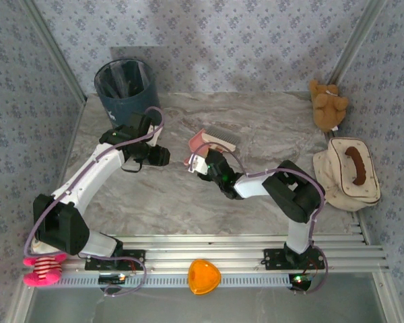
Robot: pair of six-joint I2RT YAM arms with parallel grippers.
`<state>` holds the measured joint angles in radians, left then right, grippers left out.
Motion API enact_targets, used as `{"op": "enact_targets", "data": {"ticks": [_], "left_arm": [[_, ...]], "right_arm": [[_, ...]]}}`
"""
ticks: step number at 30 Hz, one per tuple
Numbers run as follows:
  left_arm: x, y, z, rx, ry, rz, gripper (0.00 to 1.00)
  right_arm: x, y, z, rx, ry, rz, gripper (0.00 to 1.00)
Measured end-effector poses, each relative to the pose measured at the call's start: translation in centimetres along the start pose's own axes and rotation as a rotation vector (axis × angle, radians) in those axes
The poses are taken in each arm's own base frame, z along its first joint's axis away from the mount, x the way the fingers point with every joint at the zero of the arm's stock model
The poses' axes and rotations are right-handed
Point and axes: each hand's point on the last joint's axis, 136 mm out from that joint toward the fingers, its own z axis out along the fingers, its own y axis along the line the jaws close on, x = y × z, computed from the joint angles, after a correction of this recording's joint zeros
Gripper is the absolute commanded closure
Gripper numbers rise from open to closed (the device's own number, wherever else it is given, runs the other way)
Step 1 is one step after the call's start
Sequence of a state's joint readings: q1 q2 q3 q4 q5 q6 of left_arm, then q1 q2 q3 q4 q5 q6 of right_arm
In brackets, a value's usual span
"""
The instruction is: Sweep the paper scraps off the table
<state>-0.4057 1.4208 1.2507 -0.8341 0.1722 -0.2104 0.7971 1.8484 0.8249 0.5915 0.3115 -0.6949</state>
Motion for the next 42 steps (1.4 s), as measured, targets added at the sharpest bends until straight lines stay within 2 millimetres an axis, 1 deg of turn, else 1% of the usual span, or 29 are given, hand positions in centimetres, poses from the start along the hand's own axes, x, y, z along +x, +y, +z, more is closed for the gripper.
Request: {"op": "enact_targets", "data": {"ticks": [6,10,12,16,21,23,25,28,31,34,37,39,42], "left_arm": [[0.0,0.0,0.0,0.000,0.000,0.003,0.51],[0.0,0.0,0.0,0.000,-0.001,0.003,0.51],[0.0,0.1,0.0,-0.001,-0.002,0.006,0.51],[-0.3,0.3,0.0,-0.013,-0.012,0.016,0.51],[-1.4,1.4,-0.1,-0.078,-0.060,0.038,0.51],[-2.0,2.2,-0.2,-0.125,-0.097,0.044,0.51],[-2.4,3.3,-0.3,-0.187,-0.133,0.048,0.50],[-3.1,5.4,-0.3,-0.302,-0.189,0.049,0.50],[-3.5,7.6,0.0,-0.424,-0.238,0.050,0.50],[-3.5,9.5,0.3,-0.532,-0.274,0.054,0.50],[-3.6,11.3,0.2,-0.643,-0.316,0.063,0.50],[-3.7,12.4,0.1,-0.711,-0.345,0.070,0.50],[-3.8,13.9,-0.1,-0.788,-0.368,0.071,0.50]], "right_arm": [[-0.1,0.6,-0.7,-0.006,-0.004,0.008,0.33],[-1.1,0.4,-1.9,0.000,-0.033,0.024,0.33],[-2.0,0.0,-2.9,0.006,-0.059,0.045,0.33],[-3.7,-1.4,-4.8,0.025,-0.120,0.104,0.32],[-5.8,-4.0,-7.5,0.058,-0.209,0.202,0.30],[-6.2,-5.0,-8.3,0.078,-0.231,0.240,0.30],[-6.1,-6.1,-8.9,0.109,-0.240,0.278,0.29],[-4.9,-7.9,-9.6,0.174,-0.222,0.332,0.29],[-3.2,-9.8,-10.0,0.254,-0.174,0.380,0.29],[-1.3,-12.0,-10.8,0.348,-0.119,0.432,0.28],[1.4,-13.9,-11.6,0.435,-0.048,0.474,0.28],[3.7,-15.1,-12.2,0.489,0.007,0.505,0.28],[7.2,-16.3,-13.0,0.549,0.092,0.553,0.28]]}}
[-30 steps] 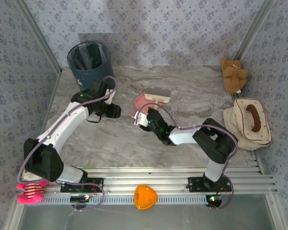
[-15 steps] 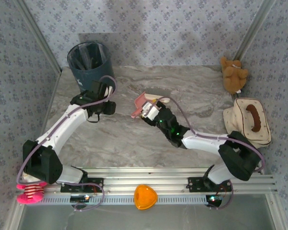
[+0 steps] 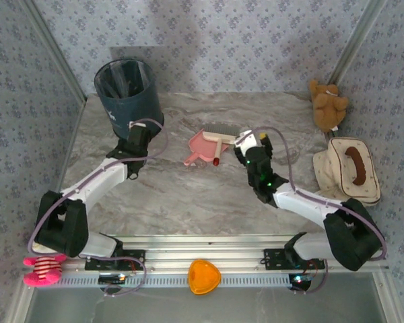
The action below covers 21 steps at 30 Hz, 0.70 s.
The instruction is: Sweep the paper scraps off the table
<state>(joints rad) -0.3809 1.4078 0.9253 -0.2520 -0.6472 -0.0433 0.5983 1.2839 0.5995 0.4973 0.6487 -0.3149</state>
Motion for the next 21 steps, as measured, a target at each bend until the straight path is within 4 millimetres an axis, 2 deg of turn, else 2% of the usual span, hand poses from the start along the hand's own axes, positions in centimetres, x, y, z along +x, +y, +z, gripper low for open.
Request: {"op": "enact_targets", "data": {"ticks": [5,9,14,21], "left_arm": [[-0.2,1.8,1.5,-0.085,-0.024,-0.026,0.50],[0.3,2.9,2.5,-0.112,-0.032,-0.057,0.49],[1.7,4.2,4.2,-0.094,-0.027,-0.111,0.48],[4.6,4.7,6.6,0.010,-0.035,-0.198,0.41]], "right_arm": [[3.5,-3.8,0.6,0.097,0.103,0.044,0.28],[6.0,-5.9,1.0,0.149,0.170,0.070,0.28],[9.0,-7.3,1.3,0.162,0.242,0.111,0.27],[11.3,-8.1,1.9,0.115,0.274,0.215,0.27]]}}
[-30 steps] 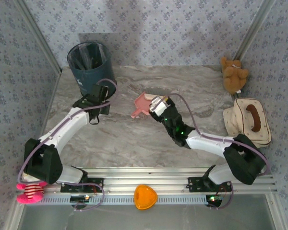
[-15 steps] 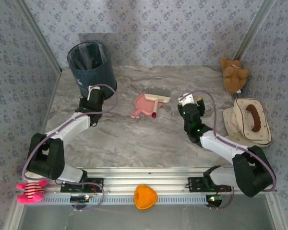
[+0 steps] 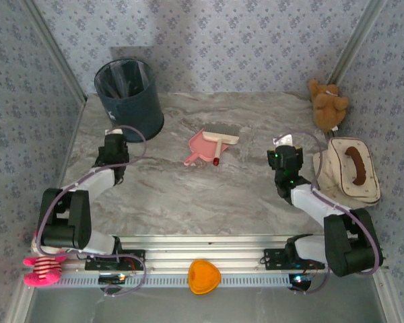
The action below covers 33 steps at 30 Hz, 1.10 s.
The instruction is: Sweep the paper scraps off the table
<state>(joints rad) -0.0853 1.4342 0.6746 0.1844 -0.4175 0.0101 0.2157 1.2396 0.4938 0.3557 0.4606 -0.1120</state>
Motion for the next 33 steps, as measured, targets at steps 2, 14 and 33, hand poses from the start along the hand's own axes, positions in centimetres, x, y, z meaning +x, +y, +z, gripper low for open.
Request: {"op": "enact_targets", "data": {"ticks": [2,14,33], "left_arm": [[0.7,0.0,0.4,0.035,-0.005,-0.023,0.40],[0.4,-1.3,0.5,0.232,-0.123,-0.135,0.38],[2.4,-2.8,1.2,0.308,-0.187,-0.158,0.12]], "right_arm": [[0.6,-0.1,0.2,-0.022,0.012,0.019,0.27],[2.2,-1.2,1.5,-0.113,-0.031,0.138,0.24],[4.1,-0.1,3.2,-0.208,-0.093,0.199,0.23]]}}
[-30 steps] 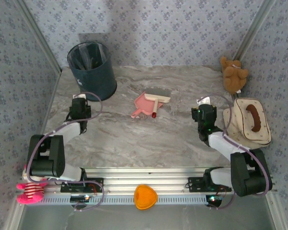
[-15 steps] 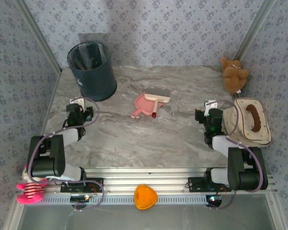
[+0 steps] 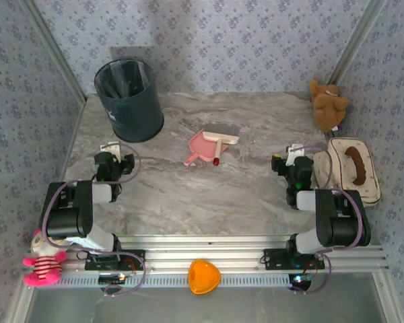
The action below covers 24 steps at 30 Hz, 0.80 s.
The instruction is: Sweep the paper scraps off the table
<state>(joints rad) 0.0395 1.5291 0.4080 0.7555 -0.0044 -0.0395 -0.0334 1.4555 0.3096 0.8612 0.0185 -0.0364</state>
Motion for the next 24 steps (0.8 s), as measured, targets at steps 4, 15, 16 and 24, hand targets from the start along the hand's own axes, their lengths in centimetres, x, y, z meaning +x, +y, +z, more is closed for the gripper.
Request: {"op": "enact_targets", "data": {"ticks": [4,15,16,24], "left_arm": [[-0.3,0.0,0.0,-0.003,-0.013,0.005,0.01],[-0.3,0.1,0.0,-0.007,-0.013,0.006,0.01],[-0.3,0.0,0.0,-0.007,-0.013,0.006,0.00],[-0.3,-0.2,0.0,-0.003,-0.013,0.009,0.00]], "right_arm": [[0.8,0.2,0.6,-0.010,0.010,-0.001,0.20],[-0.3,0.2,1.5,-0.015,0.011,0.000,0.00],[-0.1,0.2,1.5,-0.015,0.015,0.000,0.00],[0.1,0.2,1.5,-0.015,0.025,0.000,0.00]]}}
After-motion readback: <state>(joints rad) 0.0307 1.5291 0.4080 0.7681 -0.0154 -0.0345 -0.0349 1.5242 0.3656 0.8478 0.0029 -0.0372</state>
